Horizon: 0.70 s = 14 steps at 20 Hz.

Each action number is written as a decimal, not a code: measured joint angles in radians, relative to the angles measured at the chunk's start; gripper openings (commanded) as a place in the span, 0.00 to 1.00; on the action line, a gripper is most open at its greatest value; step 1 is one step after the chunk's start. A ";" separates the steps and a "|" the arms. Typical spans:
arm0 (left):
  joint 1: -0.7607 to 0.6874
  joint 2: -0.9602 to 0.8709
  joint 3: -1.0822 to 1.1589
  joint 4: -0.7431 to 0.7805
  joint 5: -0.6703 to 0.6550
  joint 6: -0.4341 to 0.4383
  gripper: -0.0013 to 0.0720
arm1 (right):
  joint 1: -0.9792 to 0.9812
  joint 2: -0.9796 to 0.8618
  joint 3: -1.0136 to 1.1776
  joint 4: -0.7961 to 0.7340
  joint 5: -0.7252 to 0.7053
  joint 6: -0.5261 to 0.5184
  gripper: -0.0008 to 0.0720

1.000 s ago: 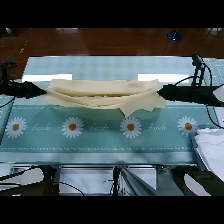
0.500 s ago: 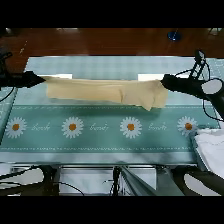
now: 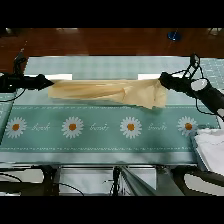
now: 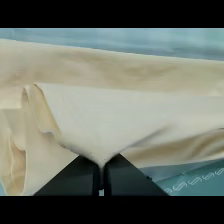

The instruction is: Fold the shirts.

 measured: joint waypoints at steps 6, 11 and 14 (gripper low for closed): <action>-0.022 -0.025 0.004 0.000 0.105 0.003 0.07 | 0.000 -0.084 0.039 0.002 0.026 -0.002 0.05; -0.068 -0.080 0.004 0.001 0.140 0.004 0.27 | 0.015 -0.117 0.044 0.000 0.055 -0.004 0.15; -0.079 -0.108 0.005 0.001 0.146 0.000 0.77 | 0.025 -0.123 0.045 0.001 0.044 -0.006 0.48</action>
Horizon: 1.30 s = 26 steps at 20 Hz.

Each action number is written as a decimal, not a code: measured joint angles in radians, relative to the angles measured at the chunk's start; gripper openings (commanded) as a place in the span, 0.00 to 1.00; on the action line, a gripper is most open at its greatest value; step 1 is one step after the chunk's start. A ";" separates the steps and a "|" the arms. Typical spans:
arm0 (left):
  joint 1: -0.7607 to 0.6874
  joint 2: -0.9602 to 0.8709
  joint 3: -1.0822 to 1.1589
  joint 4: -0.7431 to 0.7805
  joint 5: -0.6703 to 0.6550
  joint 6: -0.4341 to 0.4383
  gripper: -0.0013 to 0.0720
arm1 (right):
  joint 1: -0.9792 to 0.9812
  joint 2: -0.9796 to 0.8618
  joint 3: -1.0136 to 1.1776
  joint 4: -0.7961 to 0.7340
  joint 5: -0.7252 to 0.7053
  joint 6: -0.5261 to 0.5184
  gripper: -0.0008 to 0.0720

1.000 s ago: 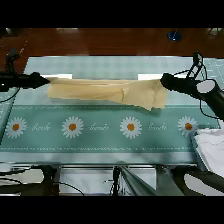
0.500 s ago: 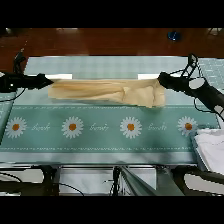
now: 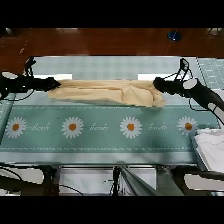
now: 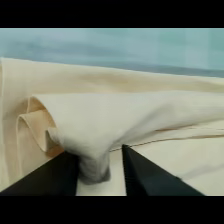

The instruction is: Fold the shirts.

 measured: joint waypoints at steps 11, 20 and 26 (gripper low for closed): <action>0.155 0.015 0.266 0.206 -0.087 -0.202 0.79 | -0.174 0.140 0.213 -0.355 0.361 0.052 0.77; 0.143 0.023 0.346 0.266 -0.243 -0.304 0.79 | -0.372 -0.085 0.354 -0.140 0.851 -0.109 0.84; 0.108 0.023 0.349 0.273 -0.274 -0.311 0.79 | -0.325 -0.256 0.360 0.011 0.904 -0.157 0.84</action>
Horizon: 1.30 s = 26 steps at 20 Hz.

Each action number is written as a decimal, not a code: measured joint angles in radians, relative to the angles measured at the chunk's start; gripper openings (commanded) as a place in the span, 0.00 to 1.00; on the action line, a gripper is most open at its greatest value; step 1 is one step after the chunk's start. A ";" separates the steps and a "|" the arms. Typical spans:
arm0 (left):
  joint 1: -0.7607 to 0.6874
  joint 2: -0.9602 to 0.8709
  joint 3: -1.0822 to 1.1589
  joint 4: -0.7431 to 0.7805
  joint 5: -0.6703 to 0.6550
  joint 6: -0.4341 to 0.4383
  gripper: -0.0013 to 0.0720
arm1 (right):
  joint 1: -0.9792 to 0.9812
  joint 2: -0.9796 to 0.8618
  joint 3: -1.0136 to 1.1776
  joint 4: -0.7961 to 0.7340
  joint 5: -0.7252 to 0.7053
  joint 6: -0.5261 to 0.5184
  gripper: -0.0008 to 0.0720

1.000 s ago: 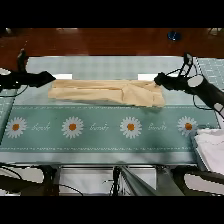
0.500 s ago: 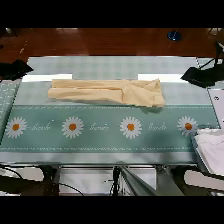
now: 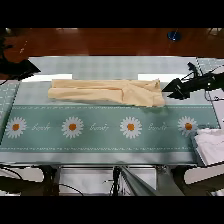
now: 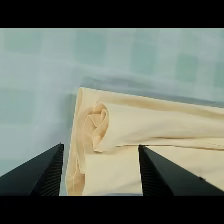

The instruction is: Fold the shirts.

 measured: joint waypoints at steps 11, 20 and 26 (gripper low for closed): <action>-0.011 0.000 0.000 0.001 -0.029 -0.002 0.78 | 0.224 -0.071 0.001 0.026 -0.253 0.032 0.05; -0.068 -0.002 0.000 -0.118 -0.153 -0.002 0.24 | 0.252 0.105 0.002 -0.009 -0.225 0.043 0.05; -0.322 -0.011 0.001 -0.298 -0.191 -0.002 0.06 | 0.253 0.315 0.002 -0.161 -0.138 0.117 0.05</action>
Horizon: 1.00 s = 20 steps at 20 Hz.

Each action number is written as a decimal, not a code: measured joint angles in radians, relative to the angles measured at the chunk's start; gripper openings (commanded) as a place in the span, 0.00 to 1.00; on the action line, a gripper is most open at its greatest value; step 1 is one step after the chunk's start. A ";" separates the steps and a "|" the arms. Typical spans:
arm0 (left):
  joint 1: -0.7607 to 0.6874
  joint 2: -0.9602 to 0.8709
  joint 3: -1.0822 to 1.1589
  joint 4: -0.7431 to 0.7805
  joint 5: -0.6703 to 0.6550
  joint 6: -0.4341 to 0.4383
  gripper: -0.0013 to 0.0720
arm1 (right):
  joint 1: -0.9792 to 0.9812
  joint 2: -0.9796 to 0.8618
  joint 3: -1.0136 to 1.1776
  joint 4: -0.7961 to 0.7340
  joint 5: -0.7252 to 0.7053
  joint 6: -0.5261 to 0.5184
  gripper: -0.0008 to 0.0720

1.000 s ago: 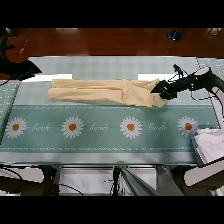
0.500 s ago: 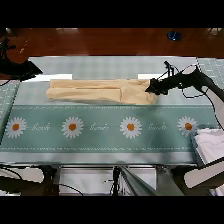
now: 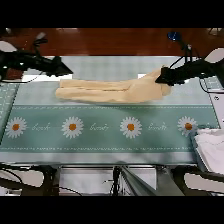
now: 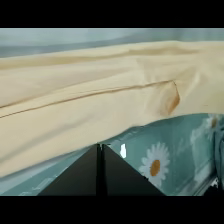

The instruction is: Fold the shirts.

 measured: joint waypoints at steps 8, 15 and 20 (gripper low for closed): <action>-0.447 -0.116 0.000 -0.046 0.138 -0.095 0.06 | 0.001 0.178 0.000 -0.124 0.115 0.070 0.05; -0.628 -0.249 0.000 -0.119 0.222 -0.177 0.06 | 0.001 0.266 0.000 -0.137 0.195 0.088 0.05; -0.703 -0.332 0.000 -0.230 0.280 -0.215 0.06 | 0.001 0.351 0.000 -0.136 0.227 0.109 0.05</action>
